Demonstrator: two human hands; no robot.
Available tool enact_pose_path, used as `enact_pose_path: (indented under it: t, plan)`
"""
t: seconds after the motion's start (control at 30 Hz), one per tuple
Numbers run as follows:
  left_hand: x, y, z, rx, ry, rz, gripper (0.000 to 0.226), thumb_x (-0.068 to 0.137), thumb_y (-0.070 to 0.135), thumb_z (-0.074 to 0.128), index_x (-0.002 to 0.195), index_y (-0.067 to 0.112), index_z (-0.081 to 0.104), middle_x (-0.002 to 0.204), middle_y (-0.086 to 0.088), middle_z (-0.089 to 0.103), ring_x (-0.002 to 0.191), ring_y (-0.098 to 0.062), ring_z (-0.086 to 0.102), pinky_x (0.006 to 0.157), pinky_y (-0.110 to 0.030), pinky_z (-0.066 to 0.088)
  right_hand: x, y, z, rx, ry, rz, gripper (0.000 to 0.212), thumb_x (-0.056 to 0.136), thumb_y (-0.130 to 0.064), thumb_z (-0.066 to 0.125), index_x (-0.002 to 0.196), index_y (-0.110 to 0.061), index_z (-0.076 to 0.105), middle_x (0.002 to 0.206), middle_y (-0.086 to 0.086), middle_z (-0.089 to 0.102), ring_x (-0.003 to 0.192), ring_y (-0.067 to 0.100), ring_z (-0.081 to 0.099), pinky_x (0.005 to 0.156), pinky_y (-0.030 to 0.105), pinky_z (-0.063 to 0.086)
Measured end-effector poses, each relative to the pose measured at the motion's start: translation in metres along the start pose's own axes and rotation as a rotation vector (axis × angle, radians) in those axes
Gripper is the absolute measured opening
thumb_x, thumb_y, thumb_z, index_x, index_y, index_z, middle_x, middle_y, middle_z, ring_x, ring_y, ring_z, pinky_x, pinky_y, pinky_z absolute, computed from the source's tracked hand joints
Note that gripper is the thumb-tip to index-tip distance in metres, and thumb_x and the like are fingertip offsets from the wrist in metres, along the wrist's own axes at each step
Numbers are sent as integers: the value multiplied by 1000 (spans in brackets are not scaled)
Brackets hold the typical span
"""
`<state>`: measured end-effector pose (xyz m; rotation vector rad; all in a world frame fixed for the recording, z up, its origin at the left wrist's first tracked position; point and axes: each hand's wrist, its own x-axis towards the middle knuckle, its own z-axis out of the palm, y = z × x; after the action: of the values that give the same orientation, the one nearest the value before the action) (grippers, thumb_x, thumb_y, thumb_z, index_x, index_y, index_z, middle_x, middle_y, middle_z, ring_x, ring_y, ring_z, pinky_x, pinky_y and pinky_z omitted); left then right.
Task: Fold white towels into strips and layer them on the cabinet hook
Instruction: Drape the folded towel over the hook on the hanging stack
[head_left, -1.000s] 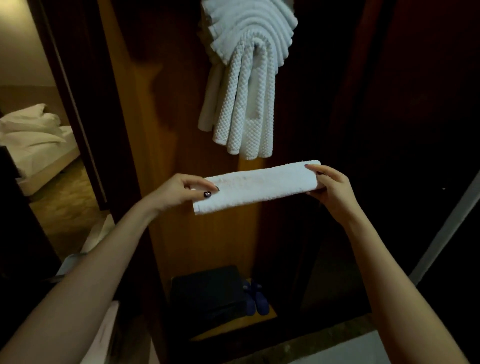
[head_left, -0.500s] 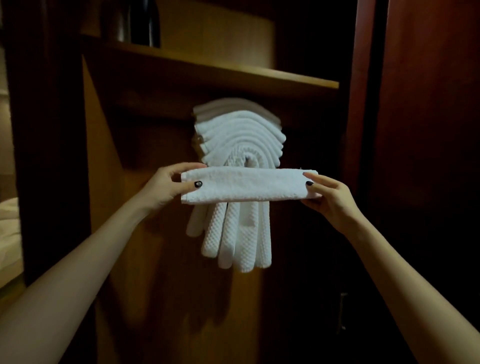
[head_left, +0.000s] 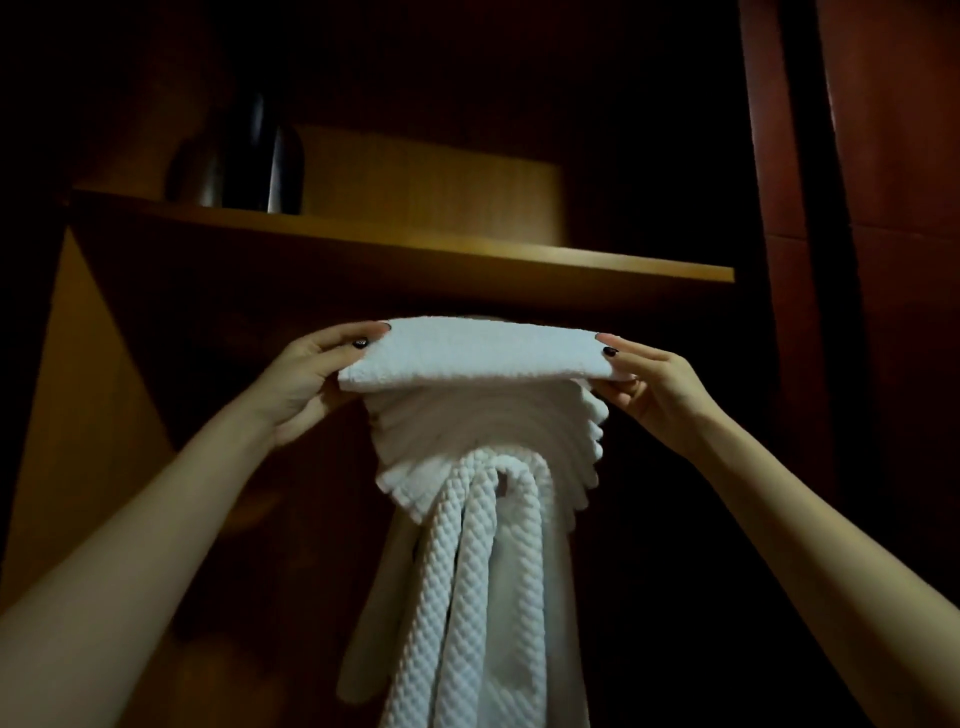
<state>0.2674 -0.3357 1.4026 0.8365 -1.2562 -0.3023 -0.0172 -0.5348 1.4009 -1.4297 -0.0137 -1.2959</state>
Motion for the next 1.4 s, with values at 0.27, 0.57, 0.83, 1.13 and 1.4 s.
enact_pose_path:
  t: [0.27, 0.57, 0.83, 1.13, 1.4]
  plan:
    - [54, -6, 22, 94, 167, -8, 32, 90, 4, 62, 121, 3, 60, 113, -15, 69, 103, -21, 68, 80, -27, 58, 78, 11, -6, 2, -21, -24, 9, 90, 10, 54, 92, 10, 63, 90, 20, 72, 82, 25, 74, 69, 28, 60]
    - [57, -30, 25, 324, 218, -9, 34, 86, 24, 69, 106, -3, 68, 103, -21, 72, 94, -30, 71, 75, -32, 59, 99, 49, -28, -454, 51, -61, 22, 85, -8, 66, 81, 14, 68, 77, 27, 67, 73, 32, 64, 69, 38, 50]
    - [46, -26, 22, 503, 245, -17, 35, 72, 44, 71, 71, 9, 75, 82, -12, 74, 74, -18, 67, 64, -26, 53, 87, 37, -33, -526, -61, -33, 21, 86, -9, 65, 70, -2, 75, 67, 17, 70, 60, 20, 66, 56, 28, 51]
    - [55, -17, 58, 1317, 116, 424, 29, 97, 41, 51, 111, 23, 68, 114, 3, 51, 113, -16, 49, 90, -25, 36, 86, 23, -15, -1103, -172, -522, 37, 95, -37, 55, 69, -14, 66, 69, -2, 66, 60, 7, 59, 52, 14, 42]
    - [81, -37, 83, 1487, -75, 362, 31, 102, 41, 37, 120, 27, 58, 113, 4, 65, 104, -16, 58, 83, -37, 46, 99, 48, 18, -1212, -444, -607, 31, 99, -48, 44, 91, -23, 61, 81, -7, 65, 71, 10, 59, 63, 35, 47]
